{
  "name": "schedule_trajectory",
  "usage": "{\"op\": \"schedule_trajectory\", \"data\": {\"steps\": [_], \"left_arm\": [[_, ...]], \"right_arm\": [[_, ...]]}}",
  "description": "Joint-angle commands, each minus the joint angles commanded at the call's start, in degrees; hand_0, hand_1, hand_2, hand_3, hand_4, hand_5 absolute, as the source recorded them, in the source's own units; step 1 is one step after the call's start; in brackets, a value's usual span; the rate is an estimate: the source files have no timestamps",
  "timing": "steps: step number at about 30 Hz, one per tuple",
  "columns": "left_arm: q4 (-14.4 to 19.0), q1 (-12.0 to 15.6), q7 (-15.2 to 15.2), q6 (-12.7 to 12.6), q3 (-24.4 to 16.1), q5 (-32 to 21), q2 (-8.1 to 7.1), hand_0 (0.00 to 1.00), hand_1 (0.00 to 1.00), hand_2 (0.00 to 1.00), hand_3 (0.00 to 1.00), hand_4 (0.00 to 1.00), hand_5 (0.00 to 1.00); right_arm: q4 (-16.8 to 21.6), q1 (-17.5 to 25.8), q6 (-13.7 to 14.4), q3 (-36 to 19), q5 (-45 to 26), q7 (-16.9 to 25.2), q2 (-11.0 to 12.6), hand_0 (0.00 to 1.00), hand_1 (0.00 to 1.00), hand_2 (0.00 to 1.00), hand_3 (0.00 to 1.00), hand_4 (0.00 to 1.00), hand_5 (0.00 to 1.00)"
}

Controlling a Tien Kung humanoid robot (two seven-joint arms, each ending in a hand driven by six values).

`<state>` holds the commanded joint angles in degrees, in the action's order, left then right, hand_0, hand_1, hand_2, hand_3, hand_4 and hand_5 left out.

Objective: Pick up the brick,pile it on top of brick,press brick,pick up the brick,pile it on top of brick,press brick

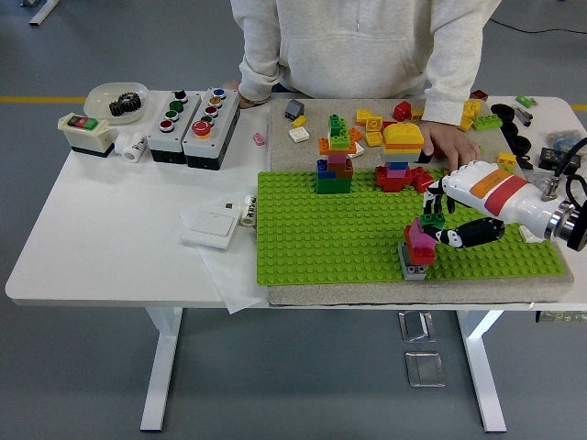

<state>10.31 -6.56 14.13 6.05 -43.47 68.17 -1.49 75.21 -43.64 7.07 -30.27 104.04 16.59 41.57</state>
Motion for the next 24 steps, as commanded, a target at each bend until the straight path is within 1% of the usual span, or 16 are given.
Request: {"op": "schedule_trajectory", "data": {"steps": [2, 3, 8, 9, 14, 15, 24], "left_arm": [[0.0, -0.03, 0.0, 0.0, 0.04, -0.08, -0.01, 0.792, 0.712, 0.605, 0.535, 0.528, 0.512], [0.0, -0.04, 0.0, 0.0, 0.04, -0.09, -0.02, 0.791, 0.713, 0.605, 0.535, 0.528, 0.512], [0.0, -0.12, -0.04, -0.02, 0.06, -0.17, -0.03, 0.791, 0.713, 0.605, 0.535, 0.528, 0.512], [0.0, -0.14, -0.04, -0.03, 0.05, -0.2, -0.02, 0.791, 0.711, 0.605, 0.535, 0.529, 0.513], [0.0, -0.18, -0.08, -0.06, 0.28, -0.46, -0.04, 0.791, 0.711, 0.605, 0.535, 0.529, 0.513], [0.0, -0.19, -0.08, -0.05, 0.33, -0.5, -0.04, 0.792, 0.711, 0.605, 0.535, 0.529, 0.513], [0.0, -0.22, -0.07, 0.0, 0.38, -0.57, -0.06, 0.792, 0.711, 0.606, 0.534, 0.529, 0.513]], "right_arm": [[-0.03, -0.02, -0.18, -0.07, -0.08, -0.02, 0.0, 0.299, 0.386, 0.448, 0.465, 0.645, 0.168], [-0.04, -0.02, -0.21, -0.08, -0.09, -0.02, 0.0, 0.301, 0.388, 0.452, 0.466, 0.621, 0.177], [-0.31, -0.08, -0.53, -0.03, -0.26, 0.0, -0.01, 0.301, 0.388, 0.452, 0.466, 0.621, 0.177], [-0.43, -0.11, -0.62, 0.03, -0.3, -0.01, -0.04, 0.306, 0.392, 0.455, 0.467, 0.602, 0.19], [-0.71, -0.15, -0.77, 0.13, -0.49, 0.02, -0.17, 0.306, 0.392, 0.455, 0.467, 0.602, 0.19], [-0.78, -0.16, -0.81, 0.14, -0.54, 0.01, -0.21, 0.311, 0.399, 0.46, 0.467, 0.574, 0.198], [-0.83, -0.21, -1.06, 0.05, -0.77, 0.04, -0.27, 0.314, 0.405, 0.463, 0.472, 0.577, 0.191]]}}
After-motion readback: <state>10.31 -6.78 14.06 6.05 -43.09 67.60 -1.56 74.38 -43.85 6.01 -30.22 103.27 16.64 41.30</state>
